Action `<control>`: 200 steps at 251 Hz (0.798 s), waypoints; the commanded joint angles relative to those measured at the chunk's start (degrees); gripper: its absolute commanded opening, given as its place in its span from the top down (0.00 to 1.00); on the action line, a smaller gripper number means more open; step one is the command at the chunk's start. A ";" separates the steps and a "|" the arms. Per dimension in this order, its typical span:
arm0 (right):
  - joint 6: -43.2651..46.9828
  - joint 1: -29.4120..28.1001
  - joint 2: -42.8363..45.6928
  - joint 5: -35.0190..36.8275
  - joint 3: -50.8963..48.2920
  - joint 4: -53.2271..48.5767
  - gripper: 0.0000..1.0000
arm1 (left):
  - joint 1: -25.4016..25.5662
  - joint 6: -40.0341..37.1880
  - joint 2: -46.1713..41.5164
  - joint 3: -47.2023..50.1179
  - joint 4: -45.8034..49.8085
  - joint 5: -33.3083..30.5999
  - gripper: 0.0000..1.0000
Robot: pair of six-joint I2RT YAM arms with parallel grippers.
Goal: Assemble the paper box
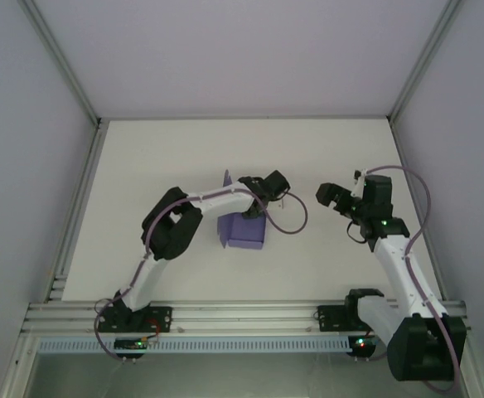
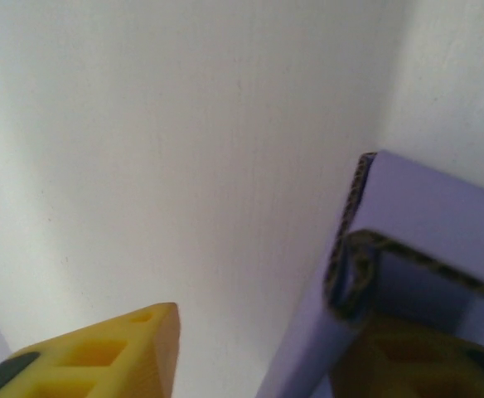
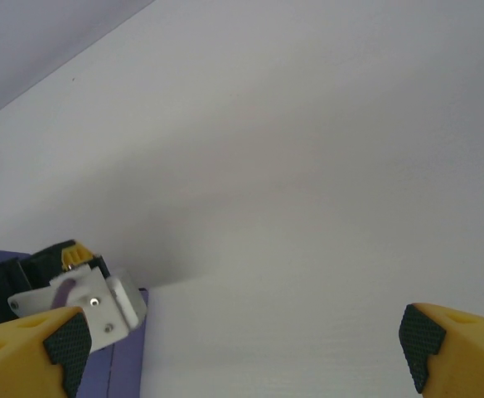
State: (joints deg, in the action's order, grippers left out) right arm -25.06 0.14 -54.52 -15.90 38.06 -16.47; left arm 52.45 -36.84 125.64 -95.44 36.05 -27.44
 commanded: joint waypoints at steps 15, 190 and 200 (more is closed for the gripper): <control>1.45 0.45 1.99 -2.72 -0.54 -0.37 0.02 | -0.41 -3.58 -7.49 -1.19 4.03 7.35 0.25; 36.19 -24.29 -27.93 -4.37 18.23 -2.24 0.02 | -29.59 53.41 -47.77 27.08 -17.34 20.72 0.00; 38.94 -25.95 -32.90 -3.66 22.05 -3.45 0.04 | -32.51 56.74 -50.60 31.69 -17.95 22.44 0.01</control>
State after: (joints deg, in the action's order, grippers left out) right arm -0.91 -20.56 -77.17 -19.16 51.20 -15.68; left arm 26.15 -2.94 80.58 -74.56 20.80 -8.32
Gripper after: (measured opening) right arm 0.979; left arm 0.994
